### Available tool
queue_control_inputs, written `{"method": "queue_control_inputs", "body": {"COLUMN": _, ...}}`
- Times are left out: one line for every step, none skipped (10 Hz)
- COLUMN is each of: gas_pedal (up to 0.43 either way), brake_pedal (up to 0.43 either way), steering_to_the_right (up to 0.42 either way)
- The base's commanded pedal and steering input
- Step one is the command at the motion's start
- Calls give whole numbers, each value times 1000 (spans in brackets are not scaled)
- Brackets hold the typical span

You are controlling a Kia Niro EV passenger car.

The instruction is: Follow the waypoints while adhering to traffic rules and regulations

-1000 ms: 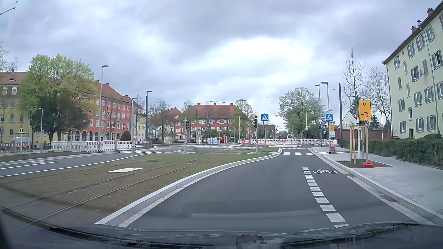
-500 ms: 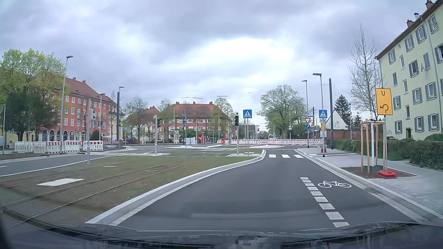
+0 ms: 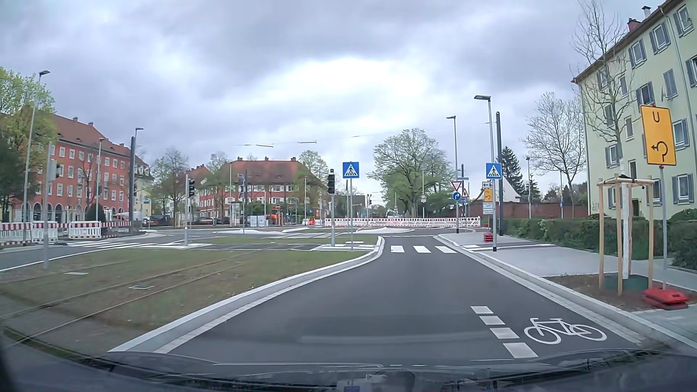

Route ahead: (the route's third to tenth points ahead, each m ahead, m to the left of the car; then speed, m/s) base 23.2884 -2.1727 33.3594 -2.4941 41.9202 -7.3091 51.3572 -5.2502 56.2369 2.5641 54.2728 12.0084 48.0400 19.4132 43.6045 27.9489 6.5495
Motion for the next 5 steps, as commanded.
{"method": "queue_control_inputs", "body": {"gas_pedal": 28, "brake_pedal": 0, "steering_to_the_right": 116}}
{"method": "queue_control_inputs", "body": {"gas_pedal": 28, "brake_pedal": 0, "steering_to_the_right": 114}}
{"method": "queue_control_inputs", "body": {"gas_pedal": 28, "brake_pedal": 0, "steering_to_the_right": 111}}
{"method": "queue_control_inputs", "body": {"gas_pedal": 28, "brake_pedal": 0, "steering_to_the_right": 106}}
{"method": "queue_control_inputs", "body": {"gas_pedal": 28, "brake_pedal": 0, "steering_to_the_right": 101}}
